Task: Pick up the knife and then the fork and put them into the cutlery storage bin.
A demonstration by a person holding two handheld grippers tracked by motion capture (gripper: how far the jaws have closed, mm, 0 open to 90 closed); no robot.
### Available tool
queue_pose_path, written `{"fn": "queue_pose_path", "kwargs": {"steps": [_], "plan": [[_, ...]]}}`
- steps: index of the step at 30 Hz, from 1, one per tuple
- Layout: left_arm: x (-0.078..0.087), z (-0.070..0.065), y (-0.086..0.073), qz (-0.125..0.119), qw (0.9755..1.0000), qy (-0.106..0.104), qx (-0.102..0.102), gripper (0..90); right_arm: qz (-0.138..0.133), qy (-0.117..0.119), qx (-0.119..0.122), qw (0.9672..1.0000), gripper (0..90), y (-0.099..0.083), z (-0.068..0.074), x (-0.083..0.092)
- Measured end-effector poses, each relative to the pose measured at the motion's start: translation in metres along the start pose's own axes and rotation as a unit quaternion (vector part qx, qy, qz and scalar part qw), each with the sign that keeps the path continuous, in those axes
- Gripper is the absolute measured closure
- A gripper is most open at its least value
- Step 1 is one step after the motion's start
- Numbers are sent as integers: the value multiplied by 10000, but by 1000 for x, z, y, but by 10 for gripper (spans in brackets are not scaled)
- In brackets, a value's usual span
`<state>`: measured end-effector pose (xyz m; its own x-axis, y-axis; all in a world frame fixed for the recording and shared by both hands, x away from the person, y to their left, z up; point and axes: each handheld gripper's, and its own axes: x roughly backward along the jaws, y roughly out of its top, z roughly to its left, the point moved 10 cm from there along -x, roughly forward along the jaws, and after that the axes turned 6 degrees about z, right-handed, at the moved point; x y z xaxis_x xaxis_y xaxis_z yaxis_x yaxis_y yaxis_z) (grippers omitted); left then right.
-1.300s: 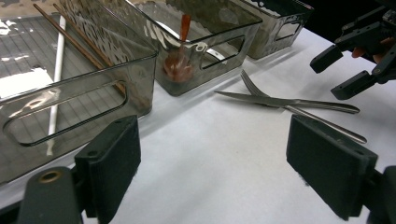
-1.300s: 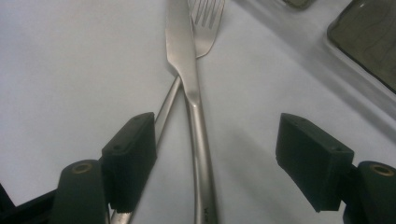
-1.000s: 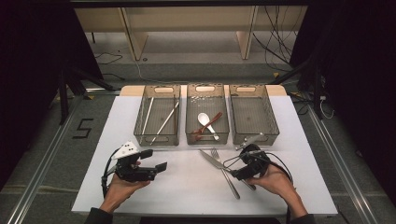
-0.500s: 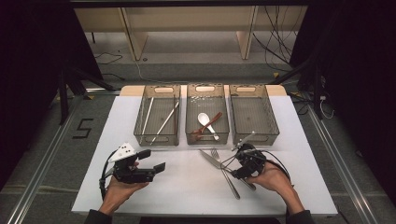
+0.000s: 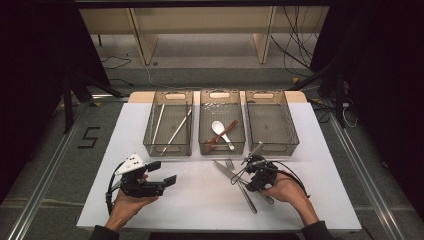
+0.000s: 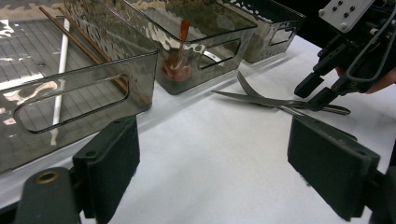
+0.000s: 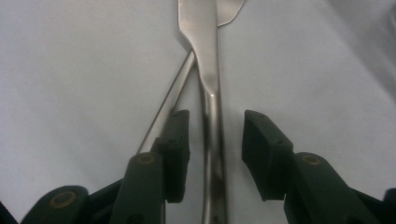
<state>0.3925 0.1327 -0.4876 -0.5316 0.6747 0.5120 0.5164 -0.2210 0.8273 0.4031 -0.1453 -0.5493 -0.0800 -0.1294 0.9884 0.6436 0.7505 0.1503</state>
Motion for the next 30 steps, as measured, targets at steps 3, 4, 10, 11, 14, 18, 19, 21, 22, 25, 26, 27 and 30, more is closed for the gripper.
{"fn": "queue_pose_path", "kwargs": {"steps": [3,4,10,11,14,18,19,21,22,25,26,27,30], "plan": [[0,0,0,-22,10000,-8,21,165,66,19,-1,10000,644,1,1,-2],[0,0,0,-22,10000,-11,14,166,98,-5,20,10000,656,2,1,-3],[0,0,0,-17,10000,-17,-5,166,191,-121,59,9997,696,3,0,-5],[0,0,0,-17,10000,-19,-3,166,204,-137,73,9997,699,4,0,-5],[0,-1,0,-17,10000,-28,-12,166,239,-190,85,9995,702,4,0,-5],[-1,-2,-1,0,10000,-55,-6,166,240,-226,126,9994,736,4,2,-6],[-1,-2,-1,-3,10000,-51,-6,166,251,-221,153,9993,747,4,2,-6],[-1,-2,-1,0,10000,-57,-2,166,274,-221,142,9993,757,4,4,-6],[-1,-2,-1,0,10000,-59,-2,165,288,-225,133,9992,759,4,4,-6],[-1,-2,-1,21,10000,-58,-32,166,324,-233,104,9991,766,5,3,-6],[-1,-2,-1,23,10000,-54,-49,166,330,-227,98,9991,769,5,4,-6],[-1,-2,-1,24,10000,-50,-49,165,335,-221,117,9991,774,6,4,-6],[-1,-2,-1,3,10000,-44,-11,166,351,-185,120,9991,785,6,4,-6]]}}
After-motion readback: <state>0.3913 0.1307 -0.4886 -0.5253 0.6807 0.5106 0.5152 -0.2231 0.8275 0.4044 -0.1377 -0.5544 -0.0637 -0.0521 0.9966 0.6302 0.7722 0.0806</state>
